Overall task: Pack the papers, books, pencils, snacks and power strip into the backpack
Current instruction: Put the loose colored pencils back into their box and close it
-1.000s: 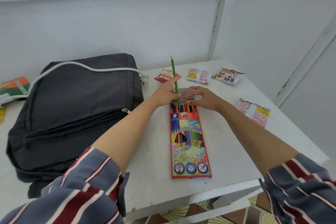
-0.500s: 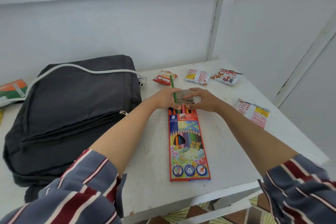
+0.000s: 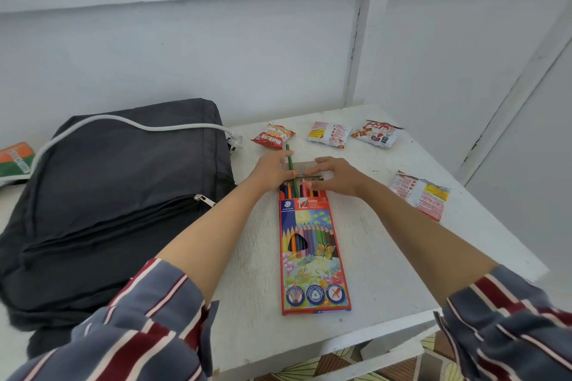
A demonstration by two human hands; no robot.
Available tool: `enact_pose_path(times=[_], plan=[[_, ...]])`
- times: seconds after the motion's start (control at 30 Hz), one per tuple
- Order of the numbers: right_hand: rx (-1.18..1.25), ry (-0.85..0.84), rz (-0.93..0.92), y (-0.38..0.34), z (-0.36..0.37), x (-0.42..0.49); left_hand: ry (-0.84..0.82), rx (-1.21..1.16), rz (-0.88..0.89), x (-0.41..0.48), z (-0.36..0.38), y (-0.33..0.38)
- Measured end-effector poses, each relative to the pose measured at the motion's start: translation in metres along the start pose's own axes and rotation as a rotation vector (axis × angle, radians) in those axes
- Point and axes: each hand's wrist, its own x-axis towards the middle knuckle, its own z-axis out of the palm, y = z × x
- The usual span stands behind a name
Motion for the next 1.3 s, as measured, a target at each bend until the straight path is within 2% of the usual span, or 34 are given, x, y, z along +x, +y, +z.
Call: enact_pose_path(times=[0.27,0.43,0.67,0.9,1.0,1.1,1.17,1.3], plan=[[-0.062,0.017,-0.027,-0.005,0.0,-0.004,-0.176,0.069,0.017,0.002,-0.003,0.007],[-0.053,0.011,-0.019,-0.005,0.001,-0.004,-0.012,-0.043,-0.042,0.003,0.0,0.008],[-0.078,0.02,-0.022,-0.005,0.001,-0.003,-0.046,-0.027,-0.047,0.004,0.003,0.009],[-0.12,0.014,0.006,-0.004,0.003,0.003,-0.056,0.089,-0.012,0.003,0.002,0.006],[-0.141,0.015,0.013,-0.004,0.002,0.004,-0.067,0.047,-0.027,0.003,-0.002,0.003],[-0.142,0.011,0.013,-0.005,0.003,0.005,0.036,-0.091,-0.047,0.006,-0.003,-0.004],[-0.148,0.009,0.013,-0.005,0.004,0.005,0.084,-0.095,-0.048,0.007,0.0,-0.005],[-0.145,0.0,0.016,-0.005,0.003,0.005,-0.049,-0.068,-0.073,0.01,0.004,-0.001]])
